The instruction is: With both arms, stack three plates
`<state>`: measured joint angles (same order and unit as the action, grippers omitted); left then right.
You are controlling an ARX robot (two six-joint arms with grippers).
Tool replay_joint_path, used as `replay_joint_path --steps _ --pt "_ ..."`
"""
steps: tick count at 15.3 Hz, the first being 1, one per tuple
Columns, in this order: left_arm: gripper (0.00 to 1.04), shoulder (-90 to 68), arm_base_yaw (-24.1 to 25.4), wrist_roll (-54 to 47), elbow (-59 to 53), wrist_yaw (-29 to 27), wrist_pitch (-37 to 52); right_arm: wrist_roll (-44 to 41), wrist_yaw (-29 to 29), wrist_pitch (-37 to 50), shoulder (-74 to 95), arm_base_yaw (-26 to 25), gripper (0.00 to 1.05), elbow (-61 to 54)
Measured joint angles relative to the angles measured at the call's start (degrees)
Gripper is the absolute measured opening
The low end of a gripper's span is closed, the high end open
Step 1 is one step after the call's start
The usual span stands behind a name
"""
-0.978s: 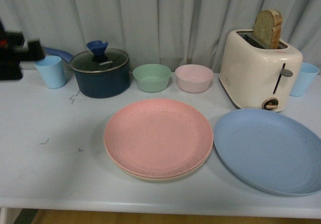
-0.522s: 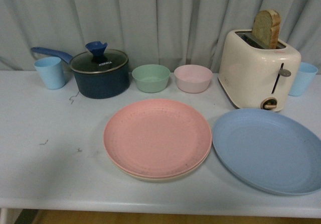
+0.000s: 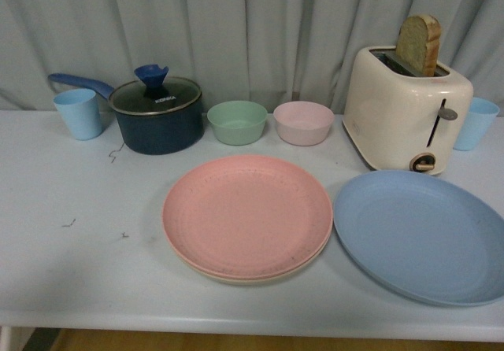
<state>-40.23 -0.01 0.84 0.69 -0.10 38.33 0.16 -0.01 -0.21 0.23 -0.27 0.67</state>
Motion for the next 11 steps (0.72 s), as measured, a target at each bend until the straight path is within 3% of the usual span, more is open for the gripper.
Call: replay_joint_path --steps 11 --pt "0.02 23.78 0.00 -0.02 -0.07 0.00 -21.68 0.02 0.00 0.00 0.00 0.00 0.98 0.00"
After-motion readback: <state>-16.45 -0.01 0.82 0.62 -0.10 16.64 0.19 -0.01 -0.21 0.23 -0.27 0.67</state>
